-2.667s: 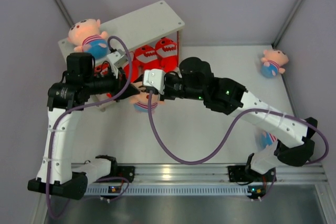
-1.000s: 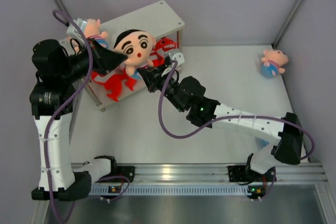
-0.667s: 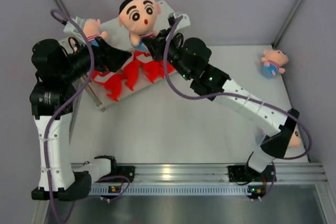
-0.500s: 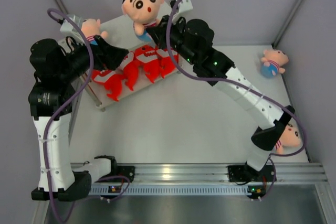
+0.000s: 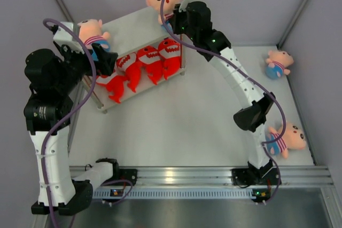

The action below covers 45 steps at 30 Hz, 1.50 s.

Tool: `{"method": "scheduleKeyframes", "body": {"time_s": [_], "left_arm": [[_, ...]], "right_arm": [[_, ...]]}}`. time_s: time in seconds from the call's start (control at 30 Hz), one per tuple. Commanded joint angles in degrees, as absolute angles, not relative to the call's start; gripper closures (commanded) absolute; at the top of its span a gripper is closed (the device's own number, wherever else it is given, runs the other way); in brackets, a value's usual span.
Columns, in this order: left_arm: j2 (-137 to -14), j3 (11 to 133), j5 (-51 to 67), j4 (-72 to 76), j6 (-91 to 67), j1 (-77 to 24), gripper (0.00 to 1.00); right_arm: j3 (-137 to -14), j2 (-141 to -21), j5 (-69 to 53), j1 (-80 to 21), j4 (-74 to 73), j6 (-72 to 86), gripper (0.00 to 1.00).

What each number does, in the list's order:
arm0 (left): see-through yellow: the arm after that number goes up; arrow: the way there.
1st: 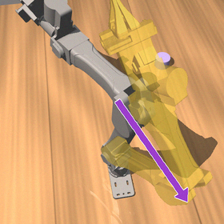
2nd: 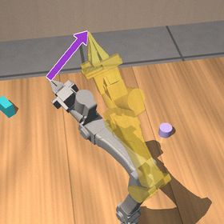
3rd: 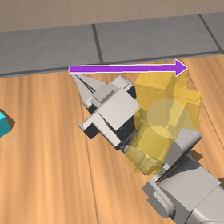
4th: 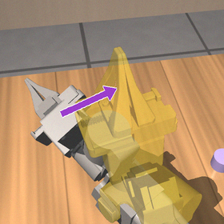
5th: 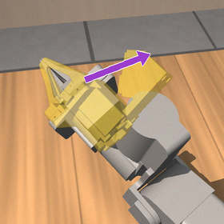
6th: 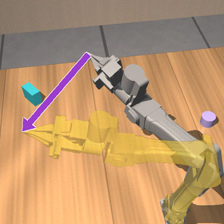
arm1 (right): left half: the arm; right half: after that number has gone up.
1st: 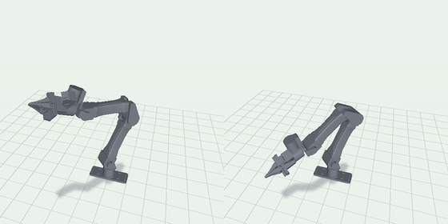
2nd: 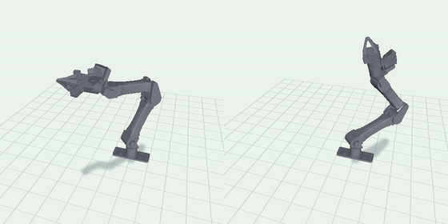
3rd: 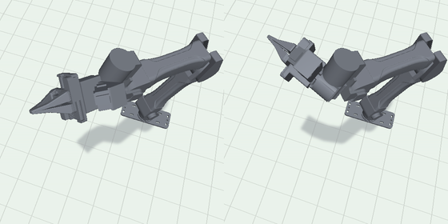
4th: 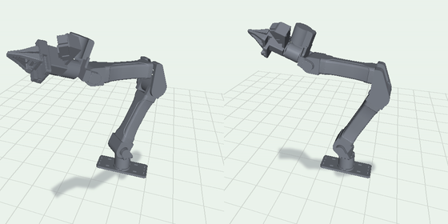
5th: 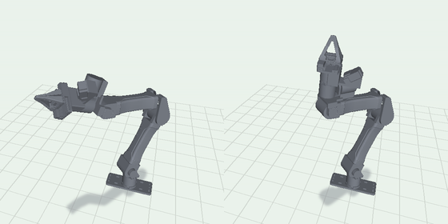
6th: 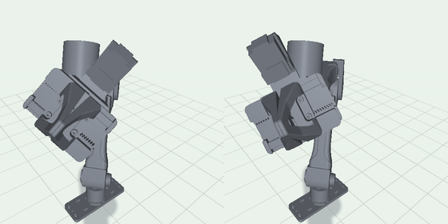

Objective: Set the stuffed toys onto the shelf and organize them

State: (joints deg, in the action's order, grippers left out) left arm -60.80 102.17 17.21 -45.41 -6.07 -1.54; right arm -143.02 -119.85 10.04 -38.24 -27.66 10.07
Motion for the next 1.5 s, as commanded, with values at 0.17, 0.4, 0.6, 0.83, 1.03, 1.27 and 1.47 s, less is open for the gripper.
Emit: {"method": "scheduleKeyframes", "body": {"time_s": [0.17, 0.4, 0.6, 0.83, 1.03, 1.27, 1.47], "left_arm": [[-60.6, 101.6, 16.5, -45.6, -3.9, -1.2, 0.02], [-60.3, 101.1, 16.8, -45.6, -3.7, -1.2, 0.02], [-60.4, 100.5, 17.6, -45.6, -4.0, -1.2, 0.02], [-60.4, 99.6, 18.2, -45.6, -4.0, -1.2, 0.02], [-60.4, 99.6, 18.5, -45.6, -3.9, -1.2, 0.02], [-59.9, 99.1, 17.6, -45.6, -2.9, -1.2, 0.02], [-59.0, 98.3, 15.6, -46.3, -0.7, -1.2, 0.02]], "right_arm": [[-146.5, -121.2, 7.4, -37.1, -27.8, 10.9, 1.00], [-144.5, -120.9, 6.2, -37.1, -26.6, 11.2, 0.70], [-143.6, -119.5, 5.9, -37.2, -25.2, 12.0, 0.42], [-143.2, -117.7, 5.5, -37.5, -22.9, 12.5, 0.26], [-143.0, -116.5, 6.5, -38.0, -21.8, 11.9, 0.22], [-141.8, -113.6, 5.7, -38.0, -22.8, 11.7, 0.20], [-126.5, -98.3, 9.3, -35.8, -26.7, 13.3, 0.18]]}}
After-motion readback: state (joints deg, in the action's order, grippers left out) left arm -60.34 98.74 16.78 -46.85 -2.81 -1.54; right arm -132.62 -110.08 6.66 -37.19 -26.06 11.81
